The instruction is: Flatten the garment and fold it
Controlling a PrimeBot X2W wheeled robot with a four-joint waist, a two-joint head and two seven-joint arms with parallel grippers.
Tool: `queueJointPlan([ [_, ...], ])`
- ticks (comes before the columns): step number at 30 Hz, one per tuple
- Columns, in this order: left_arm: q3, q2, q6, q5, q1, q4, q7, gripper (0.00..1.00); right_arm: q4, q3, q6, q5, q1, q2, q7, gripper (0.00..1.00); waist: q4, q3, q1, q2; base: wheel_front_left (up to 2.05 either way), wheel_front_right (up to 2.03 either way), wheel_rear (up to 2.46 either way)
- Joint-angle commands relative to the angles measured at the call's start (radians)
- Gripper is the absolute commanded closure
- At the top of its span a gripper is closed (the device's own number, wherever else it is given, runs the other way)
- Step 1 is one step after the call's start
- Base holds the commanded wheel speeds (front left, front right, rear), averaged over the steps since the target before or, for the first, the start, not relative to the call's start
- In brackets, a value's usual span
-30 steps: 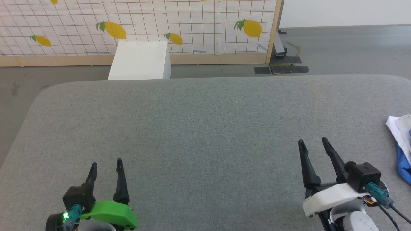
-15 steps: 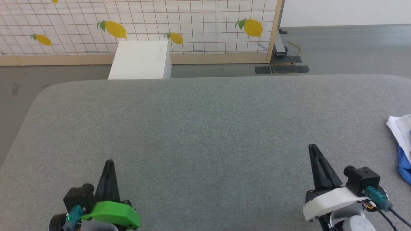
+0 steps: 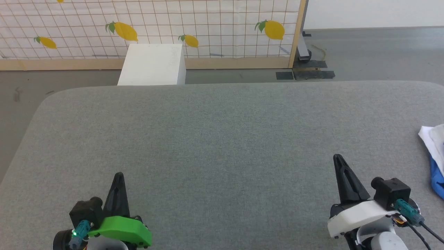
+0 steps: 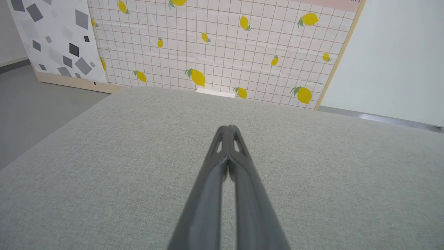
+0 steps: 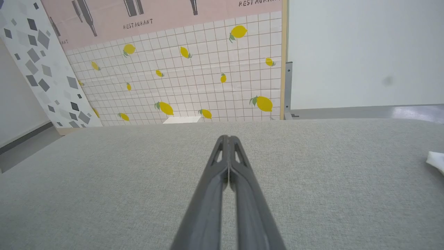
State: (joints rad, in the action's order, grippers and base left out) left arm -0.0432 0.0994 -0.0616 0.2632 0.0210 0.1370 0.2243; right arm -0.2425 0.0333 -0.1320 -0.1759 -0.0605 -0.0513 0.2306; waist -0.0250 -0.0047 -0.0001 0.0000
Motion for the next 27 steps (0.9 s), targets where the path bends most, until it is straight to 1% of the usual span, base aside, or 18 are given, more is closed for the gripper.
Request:
queueJointPlan([
  [1, 0.003, -0.005, 0.006, -0.02, -0.002, -0.007, -0.006, 1.0, 0.01, -0.003, 0.0, 0.012, 0.007, 0.0, -0.005, 1.0, 0.0, 0.0, 0.0001, 0.0, 0.0, 0.0, 0.0],
  [27, 0.014, -0.017, 0.021, -0.085, -0.007, -0.042, -0.064, 1.0, 0.072, -0.011, 0.0, 0.056, 0.021, 0.001, -0.066, 1.0, 0.007, 0.001, 0.0001, 0.0, 0.0, 0.0, 0.0],
])
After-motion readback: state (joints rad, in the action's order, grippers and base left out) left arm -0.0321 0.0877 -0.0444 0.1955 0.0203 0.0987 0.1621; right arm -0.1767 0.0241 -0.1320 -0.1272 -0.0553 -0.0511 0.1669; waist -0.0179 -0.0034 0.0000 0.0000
